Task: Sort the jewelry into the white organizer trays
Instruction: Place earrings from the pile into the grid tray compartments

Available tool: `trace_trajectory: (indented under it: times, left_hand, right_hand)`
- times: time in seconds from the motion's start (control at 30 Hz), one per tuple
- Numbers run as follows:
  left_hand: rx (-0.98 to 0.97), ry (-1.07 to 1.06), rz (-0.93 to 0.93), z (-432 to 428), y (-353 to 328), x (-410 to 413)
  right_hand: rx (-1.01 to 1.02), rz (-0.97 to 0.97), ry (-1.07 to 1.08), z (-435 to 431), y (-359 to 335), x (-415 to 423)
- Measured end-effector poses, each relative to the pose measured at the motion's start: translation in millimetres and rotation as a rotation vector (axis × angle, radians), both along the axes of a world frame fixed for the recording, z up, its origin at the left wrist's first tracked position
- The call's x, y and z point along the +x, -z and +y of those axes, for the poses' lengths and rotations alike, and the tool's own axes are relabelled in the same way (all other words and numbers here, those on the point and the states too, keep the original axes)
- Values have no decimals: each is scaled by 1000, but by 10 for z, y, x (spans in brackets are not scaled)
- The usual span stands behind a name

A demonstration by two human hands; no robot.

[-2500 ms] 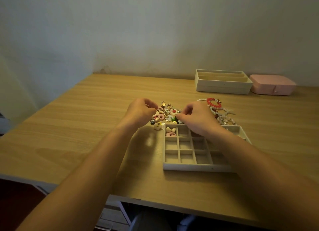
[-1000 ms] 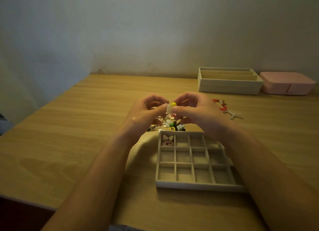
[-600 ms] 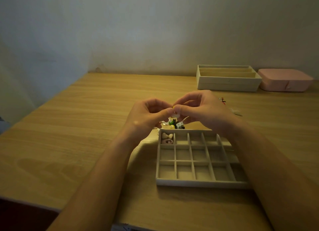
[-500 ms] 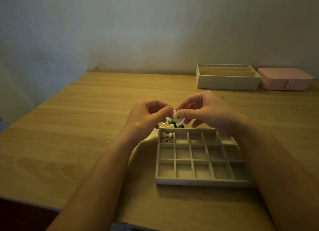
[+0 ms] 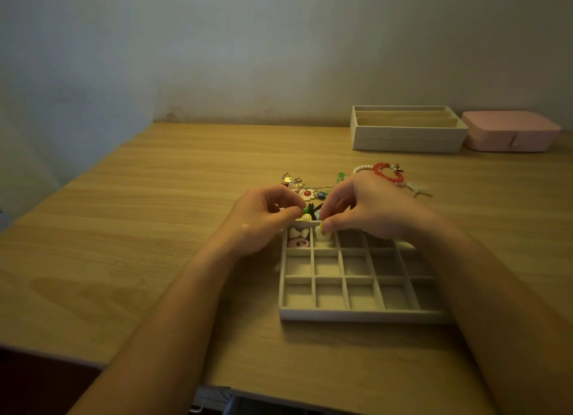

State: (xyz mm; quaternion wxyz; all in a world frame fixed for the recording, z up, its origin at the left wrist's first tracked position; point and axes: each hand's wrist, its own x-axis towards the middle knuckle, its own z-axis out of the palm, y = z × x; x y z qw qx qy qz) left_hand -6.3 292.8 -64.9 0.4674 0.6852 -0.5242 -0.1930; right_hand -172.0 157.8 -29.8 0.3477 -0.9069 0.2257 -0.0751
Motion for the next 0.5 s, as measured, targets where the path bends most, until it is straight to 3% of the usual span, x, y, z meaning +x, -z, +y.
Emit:
trace_trajectory:
  times: [0.5]
  left_hand:
    - [-8,23,-80,7,6,-33]
  right_hand:
    - [-325,-1,83,206,45,21]
